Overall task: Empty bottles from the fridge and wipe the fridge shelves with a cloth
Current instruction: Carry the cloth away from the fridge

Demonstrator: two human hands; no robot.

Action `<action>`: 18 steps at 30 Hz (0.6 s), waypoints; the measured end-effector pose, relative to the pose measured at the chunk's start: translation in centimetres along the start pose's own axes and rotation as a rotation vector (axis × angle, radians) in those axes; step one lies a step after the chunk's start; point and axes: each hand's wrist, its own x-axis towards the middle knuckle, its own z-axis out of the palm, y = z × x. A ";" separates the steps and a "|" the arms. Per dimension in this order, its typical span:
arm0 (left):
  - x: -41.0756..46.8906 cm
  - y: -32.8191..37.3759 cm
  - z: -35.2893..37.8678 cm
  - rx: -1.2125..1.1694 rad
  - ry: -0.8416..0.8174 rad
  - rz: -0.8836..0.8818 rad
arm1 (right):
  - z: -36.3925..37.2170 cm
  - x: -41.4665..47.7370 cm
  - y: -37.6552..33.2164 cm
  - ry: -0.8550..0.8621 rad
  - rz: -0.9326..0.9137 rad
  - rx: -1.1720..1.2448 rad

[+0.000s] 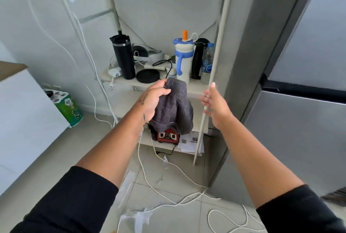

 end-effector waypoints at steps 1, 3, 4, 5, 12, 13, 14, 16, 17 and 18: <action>-0.4 0.8 -1.3 -0.024 0.007 0.020 | 1.7 0.4 0.2 -0.172 0.164 0.145; -1.4 2.1 -4.7 -0.063 0.065 0.064 | 5.6 0.8 1.4 -0.506 0.364 0.366; -2.0 2.6 -6.6 -0.074 0.108 0.084 | 7.9 0.7 2.2 -0.648 0.423 0.442; -2.5 2.9 -8.3 -0.090 0.144 0.097 | 9.9 0.6 2.8 -0.763 0.445 0.495; -7.1 5.5 -21.4 -0.008 0.486 0.179 | 25.4 3.0 4.1 -0.843 0.109 0.410; -7.5 5.6 -22.7 0.051 0.522 0.180 | 26.7 3.6 4.1 -0.844 0.063 0.402; -7.9 5.5 -24.3 0.108 0.571 0.178 | 28.4 4.3 4.1 -0.852 0.026 0.377; -8.0 5.4 -28.0 0.176 0.707 0.201 | 32.2 6.1 4.1 -0.846 -0.025 0.268; -7.8 5.6 -30.0 0.173 0.793 0.211 | 34.7 7.2 3.9 -0.857 -0.059 0.202; -7.6 5.6 -31.5 0.151 0.852 0.193 | 36.3 7.9 3.6 -0.851 -0.095 0.136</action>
